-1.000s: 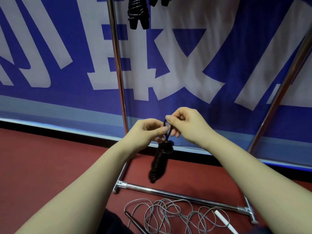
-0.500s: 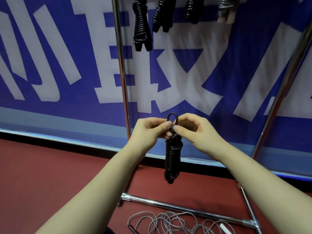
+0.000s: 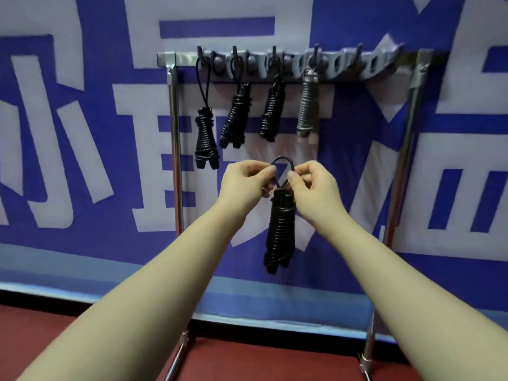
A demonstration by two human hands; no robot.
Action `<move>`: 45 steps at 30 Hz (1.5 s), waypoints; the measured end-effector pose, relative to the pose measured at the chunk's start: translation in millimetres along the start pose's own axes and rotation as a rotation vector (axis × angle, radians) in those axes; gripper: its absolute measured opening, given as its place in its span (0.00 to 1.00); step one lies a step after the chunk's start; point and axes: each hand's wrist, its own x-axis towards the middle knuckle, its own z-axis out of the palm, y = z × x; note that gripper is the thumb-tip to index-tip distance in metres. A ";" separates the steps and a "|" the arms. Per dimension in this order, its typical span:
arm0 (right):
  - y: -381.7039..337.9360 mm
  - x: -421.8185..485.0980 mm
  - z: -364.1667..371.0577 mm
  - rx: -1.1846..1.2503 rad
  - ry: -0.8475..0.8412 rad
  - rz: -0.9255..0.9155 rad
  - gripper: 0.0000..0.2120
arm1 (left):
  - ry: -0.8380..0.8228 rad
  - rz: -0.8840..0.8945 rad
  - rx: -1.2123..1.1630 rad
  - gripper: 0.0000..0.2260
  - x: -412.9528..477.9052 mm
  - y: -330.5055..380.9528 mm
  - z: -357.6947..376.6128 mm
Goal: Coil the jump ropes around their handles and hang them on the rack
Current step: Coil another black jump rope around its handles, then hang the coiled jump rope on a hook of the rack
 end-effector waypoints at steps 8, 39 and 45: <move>-30.7 89.6 -53.4 -0.078 0.241 -0.051 0.04 | 0.039 0.123 -0.073 0.08 68.2 68.7 60.9; -0.7 198.5 -100.7 -0.260 0.188 0.029 0.17 | -0.020 0.311 0.489 0.08 175.6 71.4 146.6; 15.1 129.2 -78.9 -0.300 0.145 0.036 0.28 | -0.195 0.350 0.563 0.08 124.6 34.7 106.7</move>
